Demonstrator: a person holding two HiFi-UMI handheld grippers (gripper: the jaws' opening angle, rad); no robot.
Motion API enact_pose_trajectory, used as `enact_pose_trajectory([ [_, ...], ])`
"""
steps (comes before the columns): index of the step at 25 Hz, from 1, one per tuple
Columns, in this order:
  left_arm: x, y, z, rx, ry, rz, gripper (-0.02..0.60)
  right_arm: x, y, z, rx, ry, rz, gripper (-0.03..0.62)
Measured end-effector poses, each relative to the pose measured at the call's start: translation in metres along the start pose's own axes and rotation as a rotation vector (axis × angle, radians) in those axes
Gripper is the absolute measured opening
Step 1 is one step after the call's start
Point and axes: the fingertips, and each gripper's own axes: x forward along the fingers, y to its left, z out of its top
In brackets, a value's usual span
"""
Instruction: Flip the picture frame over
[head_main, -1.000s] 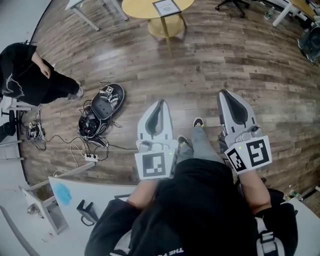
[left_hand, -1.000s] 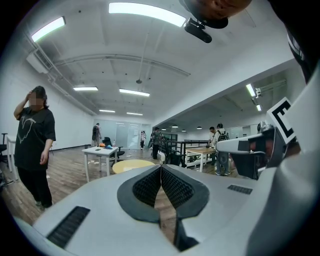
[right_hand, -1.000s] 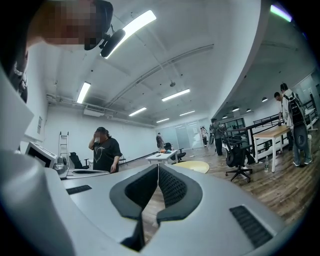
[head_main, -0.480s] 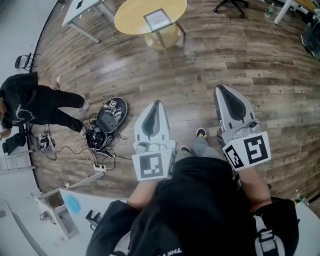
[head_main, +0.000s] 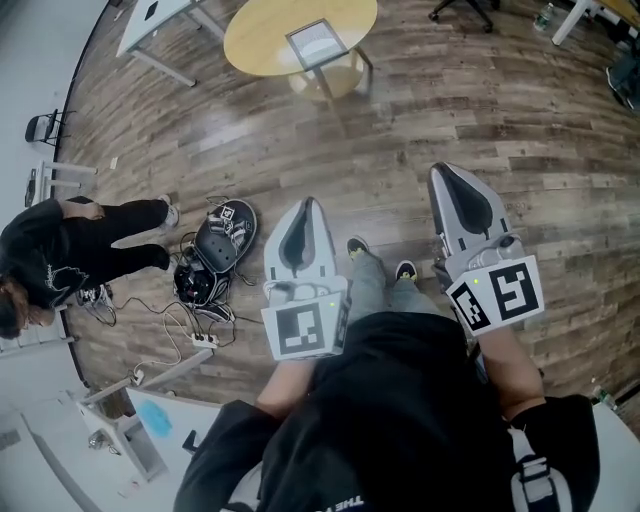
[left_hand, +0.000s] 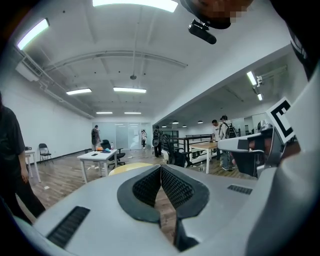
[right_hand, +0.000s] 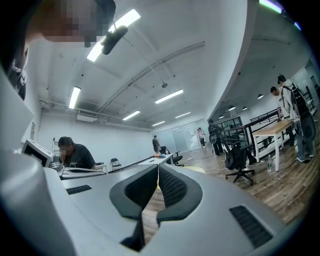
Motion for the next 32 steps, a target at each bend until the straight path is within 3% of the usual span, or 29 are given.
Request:
enact_pose_trajectory([
  [5, 0.031, 0.046, 0.004, -0.001, -0.027, -0.015, 0.023, 0.054, 0.015, 0.0, -0.027, 0.013, -0.003, 0.02],
  [15, 0.085, 0.159, 0.001, -0.075, -0.027, 0.023, 0.023, 0.179, 0.062, -0.003, -0.054, 0.055, 0.051, 0.02],
  [26, 0.141, 0.169, 0.007, -0.077, -0.016, -0.026, 0.023, 0.23, 0.03, 0.006, -0.069, 0.036, 0.024, 0.02],
  [32, 0.197, 0.157, 0.028, -0.049, -0.027, -0.033, 0.023, 0.269, -0.018, 0.023, -0.058, -0.006, 0.036, 0.02],
])
